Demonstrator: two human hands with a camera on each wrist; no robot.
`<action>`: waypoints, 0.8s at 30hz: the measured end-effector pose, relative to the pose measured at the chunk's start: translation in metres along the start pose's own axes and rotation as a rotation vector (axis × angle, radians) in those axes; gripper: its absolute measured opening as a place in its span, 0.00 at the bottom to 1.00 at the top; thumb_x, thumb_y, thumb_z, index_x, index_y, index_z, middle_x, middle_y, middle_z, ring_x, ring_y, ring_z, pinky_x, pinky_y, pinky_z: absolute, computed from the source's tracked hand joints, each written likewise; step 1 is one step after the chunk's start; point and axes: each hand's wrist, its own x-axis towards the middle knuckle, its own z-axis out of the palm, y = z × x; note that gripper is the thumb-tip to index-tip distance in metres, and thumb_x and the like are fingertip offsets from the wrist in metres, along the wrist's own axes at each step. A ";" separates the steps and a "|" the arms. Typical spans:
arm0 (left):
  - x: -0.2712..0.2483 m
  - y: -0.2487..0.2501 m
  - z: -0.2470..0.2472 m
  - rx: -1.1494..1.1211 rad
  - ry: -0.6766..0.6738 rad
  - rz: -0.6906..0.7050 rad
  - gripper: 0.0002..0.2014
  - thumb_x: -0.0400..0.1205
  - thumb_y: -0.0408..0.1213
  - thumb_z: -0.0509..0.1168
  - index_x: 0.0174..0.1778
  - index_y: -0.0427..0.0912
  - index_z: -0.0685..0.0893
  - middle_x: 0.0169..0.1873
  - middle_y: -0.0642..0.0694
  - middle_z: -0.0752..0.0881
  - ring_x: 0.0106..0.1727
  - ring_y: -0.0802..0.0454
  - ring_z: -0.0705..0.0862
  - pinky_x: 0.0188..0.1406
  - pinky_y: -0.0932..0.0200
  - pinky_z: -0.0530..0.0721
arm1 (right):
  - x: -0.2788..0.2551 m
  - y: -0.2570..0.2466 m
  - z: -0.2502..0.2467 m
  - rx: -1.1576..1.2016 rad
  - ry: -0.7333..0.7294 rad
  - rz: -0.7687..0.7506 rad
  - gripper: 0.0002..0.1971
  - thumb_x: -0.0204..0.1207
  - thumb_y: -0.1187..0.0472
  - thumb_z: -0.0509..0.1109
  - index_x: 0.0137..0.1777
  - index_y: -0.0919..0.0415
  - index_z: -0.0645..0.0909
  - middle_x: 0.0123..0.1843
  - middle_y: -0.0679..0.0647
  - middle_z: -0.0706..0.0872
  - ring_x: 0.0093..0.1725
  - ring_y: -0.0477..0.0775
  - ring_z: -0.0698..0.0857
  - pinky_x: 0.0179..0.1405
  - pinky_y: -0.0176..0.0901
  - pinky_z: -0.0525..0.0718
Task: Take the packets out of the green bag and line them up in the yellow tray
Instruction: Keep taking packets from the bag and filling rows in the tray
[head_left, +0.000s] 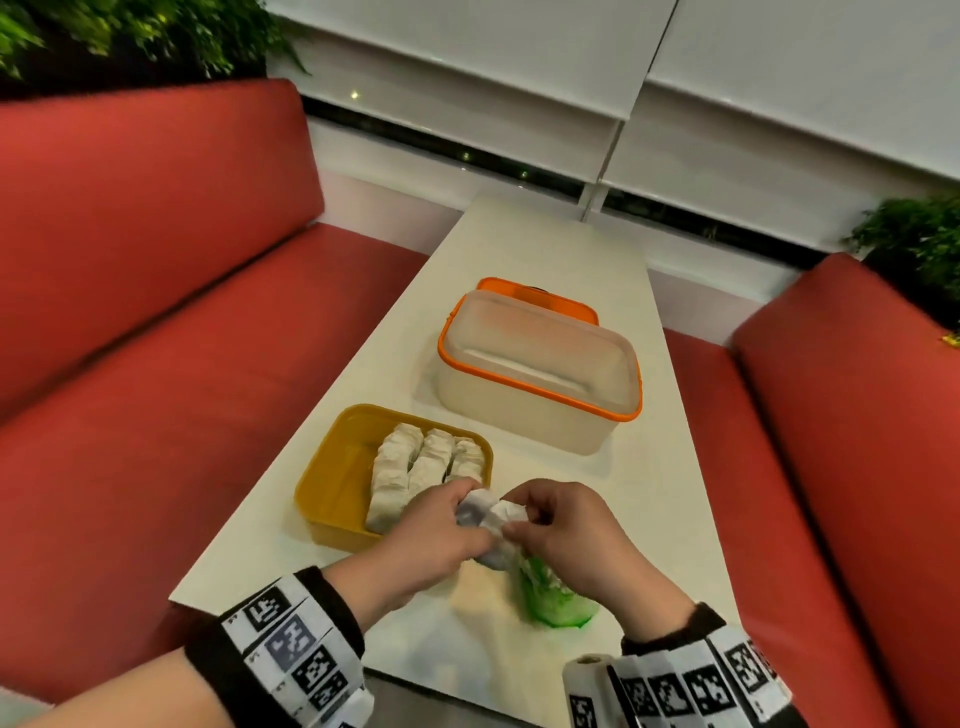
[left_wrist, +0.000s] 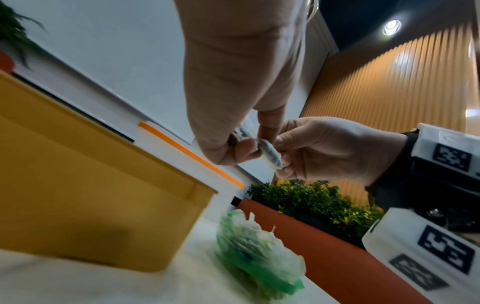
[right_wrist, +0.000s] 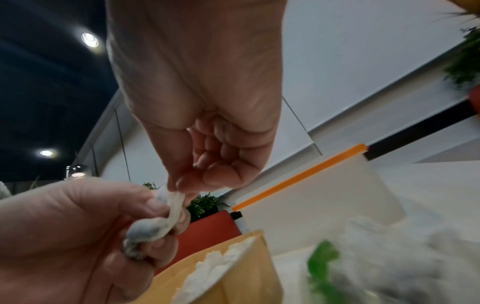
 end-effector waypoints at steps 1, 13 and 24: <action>0.000 -0.002 -0.006 -0.035 0.033 -0.015 0.12 0.72 0.34 0.73 0.50 0.49 0.83 0.45 0.52 0.87 0.48 0.55 0.84 0.43 0.60 0.83 | 0.004 -0.006 0.001 -0.023 -0.017 -0.008 0.11 0.72 0.63 0.73 0.34 0.45 0.81 0.28 0.46 0.82 0.27 0.40 0.79 0.31 0.35 0.76; -0.008 -0.028 -0.114 -0.327 0.401 -0.032 0.09 0.83 0.27 0.59 0.47 0.45 0.81 0.49 0.37 0.84 0.52 0.43 0.88 0.50 0.53 0.87 | 0.075 -0.072 0.083 -0.372 -0.173 -0.092 0.06 0.76 0.64 0.64 0.46 0.56 0.83 0.42 0.52 0.83 0.43 0.52 0.78 0.37 0.40 0.72; -0.006 -0.044 -0.115 -0.387 0.312 -0.102 0.08 0.82 0.27 0.64 0.50 0.45 0.81 0.49 0.42 0.85 0.52 0.46 0.88 0.50 0.55 0.87 | 0.095 -0.057 0.107 -0.641 -0.237 0.092 0.12 0.75 0.60 0.63 0.55 0.51 0.82 0.52 0.53 0.86 0.54 0.59 0.83 0.58 0.54 0.81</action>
